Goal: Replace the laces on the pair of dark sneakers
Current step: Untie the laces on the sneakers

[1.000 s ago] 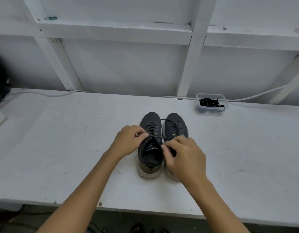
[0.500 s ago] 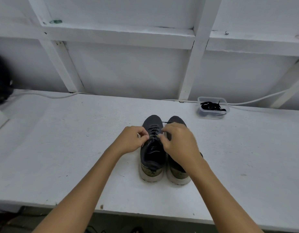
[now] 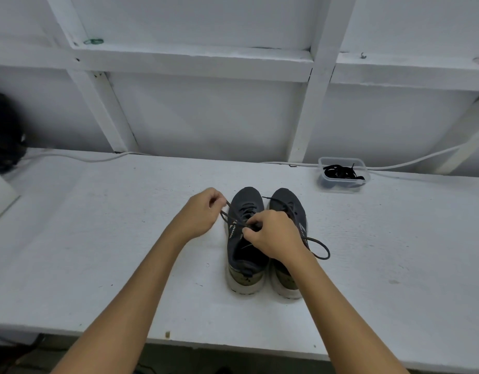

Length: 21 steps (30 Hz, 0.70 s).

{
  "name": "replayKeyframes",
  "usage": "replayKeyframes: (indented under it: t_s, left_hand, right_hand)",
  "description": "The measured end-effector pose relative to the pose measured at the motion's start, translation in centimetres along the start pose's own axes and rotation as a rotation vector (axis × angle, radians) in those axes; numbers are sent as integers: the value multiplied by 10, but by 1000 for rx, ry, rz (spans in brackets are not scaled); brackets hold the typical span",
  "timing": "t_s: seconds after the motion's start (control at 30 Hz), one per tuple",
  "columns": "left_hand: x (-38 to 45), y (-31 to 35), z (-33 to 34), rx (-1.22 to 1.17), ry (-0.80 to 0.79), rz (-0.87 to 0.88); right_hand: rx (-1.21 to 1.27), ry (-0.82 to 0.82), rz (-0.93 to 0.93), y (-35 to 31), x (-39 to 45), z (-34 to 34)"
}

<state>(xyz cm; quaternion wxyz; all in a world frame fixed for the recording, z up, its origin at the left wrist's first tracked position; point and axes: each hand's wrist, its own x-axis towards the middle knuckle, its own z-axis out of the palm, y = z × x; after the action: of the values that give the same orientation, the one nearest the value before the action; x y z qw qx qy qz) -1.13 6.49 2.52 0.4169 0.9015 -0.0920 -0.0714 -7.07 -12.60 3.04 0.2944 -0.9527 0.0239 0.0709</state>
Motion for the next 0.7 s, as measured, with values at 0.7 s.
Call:
replayKeyframes:
  t_s: [0.7]
  left_hand:
    - [4, -2, 24, 266, -165, 160]
  right_hand:
    - [21, 59, -79, 11, -4, 7]
